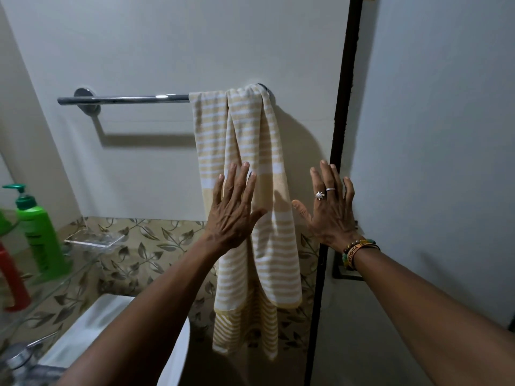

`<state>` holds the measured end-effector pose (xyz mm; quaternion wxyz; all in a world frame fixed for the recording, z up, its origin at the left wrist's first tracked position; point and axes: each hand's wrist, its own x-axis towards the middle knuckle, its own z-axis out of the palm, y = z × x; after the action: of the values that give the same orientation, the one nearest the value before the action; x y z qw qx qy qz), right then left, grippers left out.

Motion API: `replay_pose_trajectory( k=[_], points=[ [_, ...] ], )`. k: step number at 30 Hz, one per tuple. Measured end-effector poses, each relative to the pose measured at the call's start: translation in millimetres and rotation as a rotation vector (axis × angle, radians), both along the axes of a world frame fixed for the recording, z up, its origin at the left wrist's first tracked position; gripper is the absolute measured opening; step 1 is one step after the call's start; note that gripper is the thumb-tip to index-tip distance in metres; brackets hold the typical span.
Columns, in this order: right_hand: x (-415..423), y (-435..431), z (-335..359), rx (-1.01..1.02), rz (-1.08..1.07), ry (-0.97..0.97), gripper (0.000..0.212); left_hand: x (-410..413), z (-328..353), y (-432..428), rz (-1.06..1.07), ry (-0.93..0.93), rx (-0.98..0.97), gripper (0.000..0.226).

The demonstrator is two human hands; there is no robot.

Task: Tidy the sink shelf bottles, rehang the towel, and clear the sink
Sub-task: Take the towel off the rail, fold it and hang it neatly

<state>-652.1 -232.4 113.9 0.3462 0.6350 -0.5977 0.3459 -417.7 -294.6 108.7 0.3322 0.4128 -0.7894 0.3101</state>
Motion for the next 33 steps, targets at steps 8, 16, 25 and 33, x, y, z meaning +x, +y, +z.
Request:
replay_pose_trajectory(
  k=[8,16,25,33],
  points=[
    [-25,-25,5,-0.011,0.100,-0.025,0.076,-21,2,-5,0.075,0.003,-0.007,0.082],
    [-8,-44,4,-0.014,0.179,-0.041,0.075,-9,7,-7,0.133,0.038,-0.025,0.082],
    [22,-59,15,0.013,0.257,-0.127,0.076,15,22,-5,0.184,0.235,0.022,0.087],
    [69,-56,50,0.140,0.503,-0.709,0.033,24,40,-7,-0.115,0.860,0.634,0.109]
  ],
)
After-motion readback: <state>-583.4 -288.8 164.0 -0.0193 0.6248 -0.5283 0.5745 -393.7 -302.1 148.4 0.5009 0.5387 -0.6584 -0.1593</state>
